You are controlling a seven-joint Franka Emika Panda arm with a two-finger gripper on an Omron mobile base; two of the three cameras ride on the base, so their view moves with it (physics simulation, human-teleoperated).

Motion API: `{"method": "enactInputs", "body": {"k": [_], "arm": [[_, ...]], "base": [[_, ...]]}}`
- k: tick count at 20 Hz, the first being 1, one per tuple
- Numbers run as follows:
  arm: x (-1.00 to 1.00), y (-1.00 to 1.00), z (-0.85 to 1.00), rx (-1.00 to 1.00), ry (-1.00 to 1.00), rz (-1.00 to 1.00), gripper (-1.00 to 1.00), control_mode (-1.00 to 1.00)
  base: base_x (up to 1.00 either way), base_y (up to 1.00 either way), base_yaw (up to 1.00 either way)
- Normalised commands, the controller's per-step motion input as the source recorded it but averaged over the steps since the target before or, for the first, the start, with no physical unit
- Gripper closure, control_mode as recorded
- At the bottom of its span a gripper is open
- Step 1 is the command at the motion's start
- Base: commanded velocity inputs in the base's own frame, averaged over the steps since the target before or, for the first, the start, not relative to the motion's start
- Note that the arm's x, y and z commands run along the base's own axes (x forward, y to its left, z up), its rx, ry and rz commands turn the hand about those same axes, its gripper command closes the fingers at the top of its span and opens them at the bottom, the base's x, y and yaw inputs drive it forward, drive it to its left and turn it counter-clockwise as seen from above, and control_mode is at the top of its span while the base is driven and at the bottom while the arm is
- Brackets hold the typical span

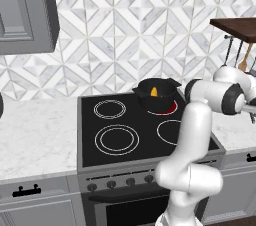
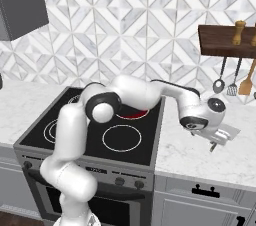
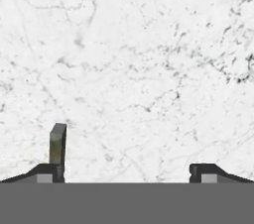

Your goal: Put the lemon wedge and corn in the pot. Retrieve the spatula and lightly stir the vegetables in the pot.

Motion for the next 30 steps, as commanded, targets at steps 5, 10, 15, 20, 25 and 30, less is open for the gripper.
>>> {"method": "enactInputs", "body": {"k": [5, 10, 15, 20, 25, 30], "arm": [[-0.04, -0.25, -0.16, -0.01, -0.14, -0.06, -1.00, -1.00], [0.03, -0.30, -0.16, 0.00, -0.04, -0.01, -1.00, -1.00], [0.19, -0.27, -0.07, 0.00, 0.02, 0.00, -1.00, -1.00], [0.24, -0.11, -0.32, 0.00, 0.05, 0.00, -1.00, -1.00], [0.17, -0.03, -0.35, 0.00, 0.05, 0.00, -1.00, -1.00], [0.00, -0.11, -0.23, 0.00, 0.00, 0.00, -1.00, -1.00]], "base": [[0.00, 0.00, 0.00], [0.00, 0.00, 0.00], [0.00, 0.00, 0.00], [0.00, 0.00, 0.00], [0.00, 0.00, 0.00], [0.00, 0.00, 0.00]]}}
